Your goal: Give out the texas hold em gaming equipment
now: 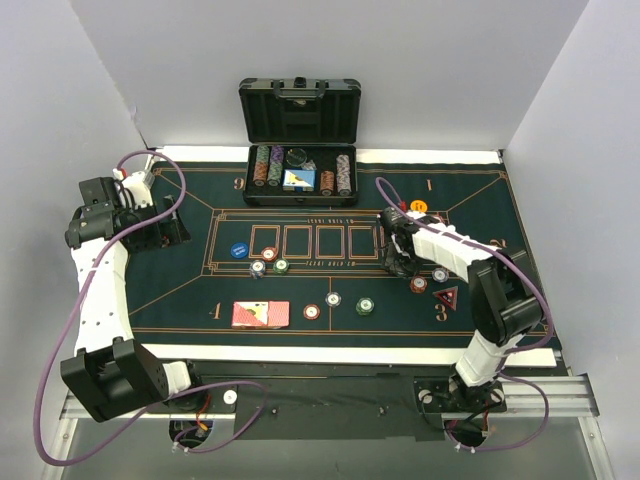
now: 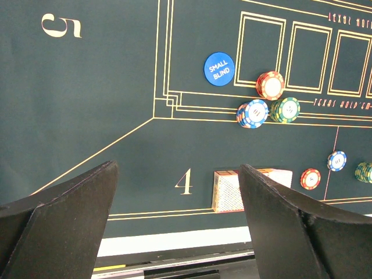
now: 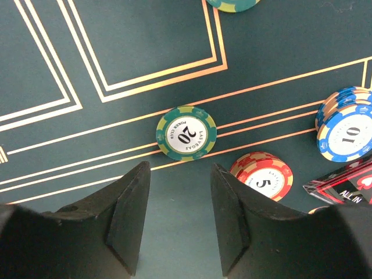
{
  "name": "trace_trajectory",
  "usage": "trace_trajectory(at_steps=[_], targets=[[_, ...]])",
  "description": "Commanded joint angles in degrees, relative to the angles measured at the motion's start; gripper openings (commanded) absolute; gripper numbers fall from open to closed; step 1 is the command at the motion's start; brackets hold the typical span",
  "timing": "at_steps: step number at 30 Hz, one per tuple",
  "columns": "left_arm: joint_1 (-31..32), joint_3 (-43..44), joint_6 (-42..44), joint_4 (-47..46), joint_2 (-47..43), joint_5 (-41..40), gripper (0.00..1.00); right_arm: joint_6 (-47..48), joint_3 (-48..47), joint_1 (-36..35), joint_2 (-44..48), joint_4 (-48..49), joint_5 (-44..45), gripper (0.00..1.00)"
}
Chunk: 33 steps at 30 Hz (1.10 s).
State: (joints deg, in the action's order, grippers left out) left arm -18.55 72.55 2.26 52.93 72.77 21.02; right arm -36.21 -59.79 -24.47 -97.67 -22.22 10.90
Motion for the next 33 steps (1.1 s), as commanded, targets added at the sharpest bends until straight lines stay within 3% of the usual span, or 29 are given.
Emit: trace_trajectory(at_steps=[1,20,33], targets=[[-0.35,1.45,0.9,-0.72,-1.41,0.17,0.96,-1.41,0.46,-0.49,0.11,-0.28,1.06,0.41],[-0.44,1.27,1.25,-1.33,-0.62,-0.71,0.96,-2.9,-1.03,3.28,-8.41,1.74,2.64,0.24],[-0.53,1.54,1.08,-1.42,0.0,-1.15,0.96,-0.53,-14.74,8.74,-16.32,-1.16,6.94,0.21]])
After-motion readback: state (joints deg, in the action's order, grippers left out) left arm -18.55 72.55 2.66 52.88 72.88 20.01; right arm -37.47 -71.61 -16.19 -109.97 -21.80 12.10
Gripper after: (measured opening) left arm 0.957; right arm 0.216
